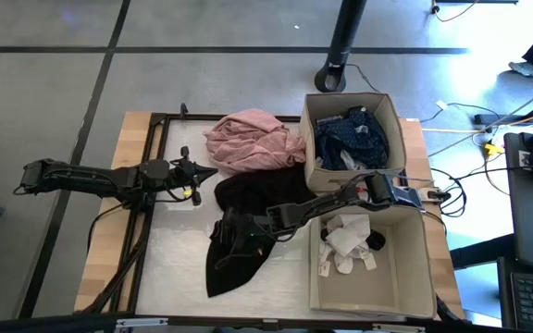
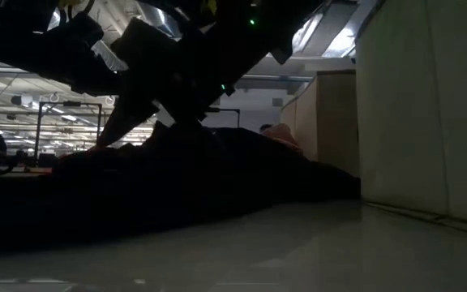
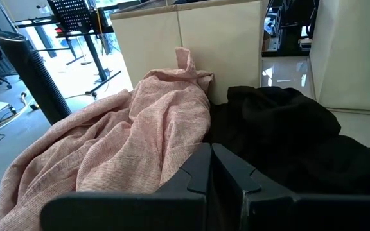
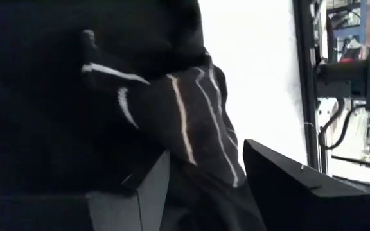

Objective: Sort clothes
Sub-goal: Put the black sock into the bottom laundry organizer

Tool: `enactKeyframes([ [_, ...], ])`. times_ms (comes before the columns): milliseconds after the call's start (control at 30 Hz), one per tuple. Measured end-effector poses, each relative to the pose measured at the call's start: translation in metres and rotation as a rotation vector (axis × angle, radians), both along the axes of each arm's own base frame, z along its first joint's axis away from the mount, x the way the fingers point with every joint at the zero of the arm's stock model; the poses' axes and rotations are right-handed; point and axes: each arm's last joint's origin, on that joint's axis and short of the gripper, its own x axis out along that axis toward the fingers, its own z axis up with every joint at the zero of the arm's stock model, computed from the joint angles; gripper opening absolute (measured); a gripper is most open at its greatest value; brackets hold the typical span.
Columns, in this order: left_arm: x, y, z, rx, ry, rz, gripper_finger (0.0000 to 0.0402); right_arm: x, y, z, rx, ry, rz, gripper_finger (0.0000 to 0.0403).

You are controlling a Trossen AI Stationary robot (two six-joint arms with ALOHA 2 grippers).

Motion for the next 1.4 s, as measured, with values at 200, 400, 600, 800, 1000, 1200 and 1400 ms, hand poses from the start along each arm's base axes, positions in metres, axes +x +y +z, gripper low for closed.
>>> enactKeyframes([
  [200, 0.0, 0.0, 0.0, 0.0, 0.0, 0.0, 0.0005, 0.004, 0.001, 0.004, 0.036, -0.048, 0.07, 0.02],
  [400, 0.0, 0.0, 0.0, 0.0, -0.001, 0.0, 0.0005, 0.009, -0.004, -0.011, 0.071, -0.048, 0.103, 0.0161],
  [600, 0.0, 0.0, 0.0, 0.0, 0.004, 0.0, 0.0005, 0.01, -0.01, -0.013, 0.116, -0.032, 0.068, 0.0046],
  [800, 0.0, 0.0, -0.001, 0.0, 0.008, 0.0, 0.0005, 0.008, -0.004, -0.002, 0.026, -0.05, 0.003, 0.0027],
  [1000, 0.0, 0.0, -0.001, 0.02, 0.023, -0.005, 0.0005, -0.011, 0.007, 0.051, -0.047, -0.065, -0.044, 0.002],
  [1200, -0.001, 0.0, -0.002, 0.02, 0.026, -0.005, 0.0005, -0.047, 0.009, 0.118, -0.015, -0.066, -0.117, 0.0018],
  [1400, -0.001, 0.0, -0.002, 0.02, 0.03, -0.005, 0.0005, -0.092, 0.004, 0.177, 0.043, -0.086, -0.22, 0.0017],
])
